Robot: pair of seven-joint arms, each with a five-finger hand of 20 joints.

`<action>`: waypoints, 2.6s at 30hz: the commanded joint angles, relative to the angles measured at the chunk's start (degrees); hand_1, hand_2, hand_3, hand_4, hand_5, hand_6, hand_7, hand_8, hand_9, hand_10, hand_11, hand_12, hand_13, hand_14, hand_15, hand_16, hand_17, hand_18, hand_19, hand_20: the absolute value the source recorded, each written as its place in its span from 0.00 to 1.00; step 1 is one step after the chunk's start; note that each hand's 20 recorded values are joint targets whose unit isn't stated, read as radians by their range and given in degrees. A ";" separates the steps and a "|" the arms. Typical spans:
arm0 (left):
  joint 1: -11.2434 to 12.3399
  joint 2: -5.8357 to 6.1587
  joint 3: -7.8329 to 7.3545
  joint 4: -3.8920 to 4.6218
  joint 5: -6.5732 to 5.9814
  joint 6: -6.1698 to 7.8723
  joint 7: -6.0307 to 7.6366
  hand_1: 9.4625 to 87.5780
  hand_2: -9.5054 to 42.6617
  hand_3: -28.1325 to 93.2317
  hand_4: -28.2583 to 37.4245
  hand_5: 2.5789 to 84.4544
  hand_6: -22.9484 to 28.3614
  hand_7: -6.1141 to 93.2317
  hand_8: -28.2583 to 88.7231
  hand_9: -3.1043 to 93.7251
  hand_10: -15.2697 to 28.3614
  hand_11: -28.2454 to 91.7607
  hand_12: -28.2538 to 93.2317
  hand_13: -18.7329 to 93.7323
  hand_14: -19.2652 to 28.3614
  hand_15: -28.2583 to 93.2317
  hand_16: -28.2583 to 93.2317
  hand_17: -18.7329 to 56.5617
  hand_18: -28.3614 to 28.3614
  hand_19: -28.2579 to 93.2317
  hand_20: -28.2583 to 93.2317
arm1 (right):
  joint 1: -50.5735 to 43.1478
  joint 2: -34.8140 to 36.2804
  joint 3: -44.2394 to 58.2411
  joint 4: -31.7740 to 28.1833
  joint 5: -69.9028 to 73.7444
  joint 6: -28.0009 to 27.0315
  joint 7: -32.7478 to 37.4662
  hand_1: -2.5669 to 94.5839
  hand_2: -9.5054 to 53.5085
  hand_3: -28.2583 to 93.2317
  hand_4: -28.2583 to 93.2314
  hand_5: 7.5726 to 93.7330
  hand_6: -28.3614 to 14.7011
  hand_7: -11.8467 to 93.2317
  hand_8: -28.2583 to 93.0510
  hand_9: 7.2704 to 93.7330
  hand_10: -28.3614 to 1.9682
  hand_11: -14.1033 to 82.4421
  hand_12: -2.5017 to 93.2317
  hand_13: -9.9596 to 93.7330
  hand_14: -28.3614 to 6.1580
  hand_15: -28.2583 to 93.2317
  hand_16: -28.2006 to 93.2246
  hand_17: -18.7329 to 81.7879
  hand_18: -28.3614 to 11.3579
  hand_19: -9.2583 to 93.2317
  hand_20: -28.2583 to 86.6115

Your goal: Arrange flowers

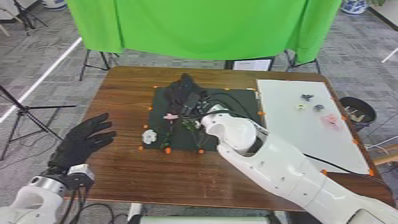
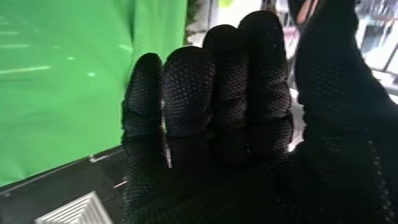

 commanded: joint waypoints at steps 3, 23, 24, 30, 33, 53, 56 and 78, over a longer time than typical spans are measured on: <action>2.05 -1.77 -1.09 -0.61 0.09 -0.49 -1.29 0.21 0.13 0.83 0.00 0.33 0.56 0.29 0.14 0.29 0.66 0.48 0.35 0.37 0.78 0.58 0.19 0.15 0.90 0.62 0.28 | -6.27 11.29 12.05 -11.34 4.93 -4.38 2.63 0.34 0.03 0.94 0.00 0.52 0.72 0.56 0.19 0.58 0.63 0.61 0.33 0.62 0.63 0.83 0.45 0.39 0.30 0.76 0.61; 4.02 -3.10 -2.49 -1.22 0.37 -0.45 -1.96 0.21 0.13 0.83 0.00 0.33 0.56 0.29 0.14 0.29 0.66 0.48 0.35 0.37 0.78 0.58 0.19 0.15 0.90 0.62 0.28 | -27.48 28.17 37.85 -15.66 9.78 -10.05 18.60 0.28 0.02 1.00 0.07 0.30 0.63 0.54 0.08 0.37 0.51 0.48 0.29 0.50 0.53 0.79 0.38 0.36 0.23 0.75 0.61; 4.31 -3.20 -2.59 -1.40 0.31 -0.29 -1.91 0.21 0.13 0.83 0.00 0.33 0.56 0.29 0.14 0.29 0.66 0.48 0.35 0.37 0.78 0.58 0.19 0.15 0.90 0.62 0.28 | -28.13 28.46 38.50 -15.53 9.06 -10.68 19.57 0.29 0.01 1.00 0.07 0.30 0.63 0.54 0.08 0.38 0.51 0.48 0.29 0.51 0.54 0.79 0.38 0.36 0.23 0.75 0.61; 4.36 -3.36 -2.86 -1.43 0.31 -0.31 -1.81 0.21 0.13 0.83 0.00 0.33 0.56 0.29 0.14 0.29 0.66 0.48 0.35 0.37 0.78 0.58 0.19 0.15 0.90 0.62 0.28 | -34.42 30.08 44.19 -14.67 7.67 -10.74 22.79 0.29 0.00 0.99 0.01 0.25 0.60 0.55 0.07 0.33 0.53 0.49 0.29 0.50 0.54 0.79 0.38 0.36 0.23 0.76 0.60; 4.63 -3.56 -3.14 -1.55 0.35 -0.24 -1.86 0.21 0.14 0.83 0.00 0.33 0.56 0.29 0.14 0.29 0.66 0.48 0.35 0.37 0.78 0.58 0.19 0.15 0.90 0.62 0.28 | -36.50 30.36 46.04 -14.07 6.58 -11.62 25.16 0.27 0.00 0.98 0.00 0.23 0.57 0.54 0.08 0.30 0.49 0.48 0.29 0.49 0.52 0.83 0.38 0.36 0.24 0.78 0.61; 3.94 -3.10 -2.90 -1.06 0.38 -1.10 -2.00 0.21 0.14 0.83 0.00 0.34 0.56 0.29 0.14 0.29 0.66 0.48 0.35 0.37 0.78 0.58 0.19 0.15 0.90 0.62 0.28 | -37.78 30.38 47.26 -9.63 5.79 -18.23 24.60 0.25 0.00 0.96 0.00 0.27 0.56 0.50 0.09 0.39 0.52 0.49 0.29 0.52 0.54 0.83 0.38 0.35 0.23 0.76 0.61; 3.51 -2.91 -2.60 -0.89 0.40 -1.10 -2.12 0.21 0.14 0.83 0.00 0.34 0.56 0.29 0.14 0.29 0.66 0.48 0.35 0.37 0.78 0.58 0.19 0.15 0.90 0.62 0.28 | -36.35 30.57 45.02 -8.34 4.66 -15.39 24.64 0.27 0.00 0.96 0.00 0.27 0.58 0.53 0.09 0.41 0.57 0.54 0.29 0.55 0.58 0.82 0.39 0.37 0.24 0.77 0.61; 4.29 -3.06 -2.86 -1.24 0.43 -0.95 -2.00 0.21 0.14 0.83 0.00 0.34 0.56 0.28 0.14 0.29 0.66 0.48 0.35 0.37 0.78 0.58 0.19 0.15 0.90 0.62 0.28 | -33.47 30.28 40.87 -5.55 5.51 -7.40 25.92 0.52 0.00 0.91 0.00 0.63 0.74 0.66 0.26 0.87 0.75 0.42 0.57 0.79 0.69 0.78 0.48 0.46 0.30 0.80 0.60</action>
